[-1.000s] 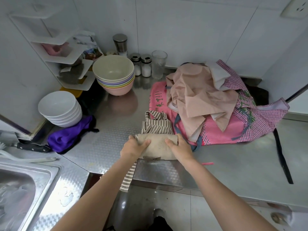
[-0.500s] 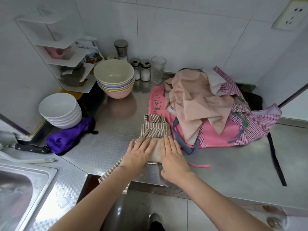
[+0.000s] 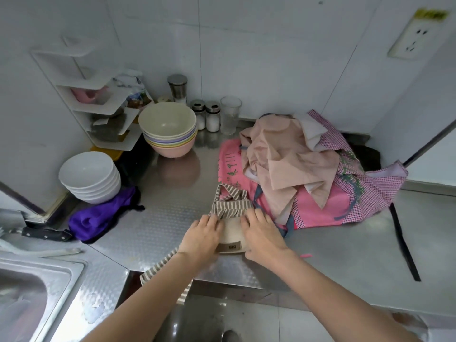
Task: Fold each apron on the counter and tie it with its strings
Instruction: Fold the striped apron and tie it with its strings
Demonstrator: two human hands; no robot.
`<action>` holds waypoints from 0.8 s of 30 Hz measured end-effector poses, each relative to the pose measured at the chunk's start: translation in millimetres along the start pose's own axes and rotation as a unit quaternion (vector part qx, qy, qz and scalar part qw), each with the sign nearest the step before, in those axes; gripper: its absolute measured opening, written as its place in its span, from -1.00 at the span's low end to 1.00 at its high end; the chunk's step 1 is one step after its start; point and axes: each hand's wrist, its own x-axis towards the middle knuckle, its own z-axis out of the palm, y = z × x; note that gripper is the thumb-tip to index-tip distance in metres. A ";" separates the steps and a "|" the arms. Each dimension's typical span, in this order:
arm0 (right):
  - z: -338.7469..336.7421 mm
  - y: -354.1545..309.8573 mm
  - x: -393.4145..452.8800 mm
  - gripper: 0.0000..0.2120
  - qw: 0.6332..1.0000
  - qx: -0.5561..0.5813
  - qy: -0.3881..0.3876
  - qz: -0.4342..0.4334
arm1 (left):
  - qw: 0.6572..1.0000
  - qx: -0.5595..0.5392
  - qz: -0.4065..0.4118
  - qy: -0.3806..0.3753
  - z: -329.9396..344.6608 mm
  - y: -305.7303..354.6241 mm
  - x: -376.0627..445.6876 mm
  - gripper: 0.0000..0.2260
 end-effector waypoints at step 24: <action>20.7 50.6 38.8 -0.73 0.936 0.305 -0.170 0.048 | 0.919 -0.222 0.017 -0.324 -28.8 -4.8 77.4 -0.38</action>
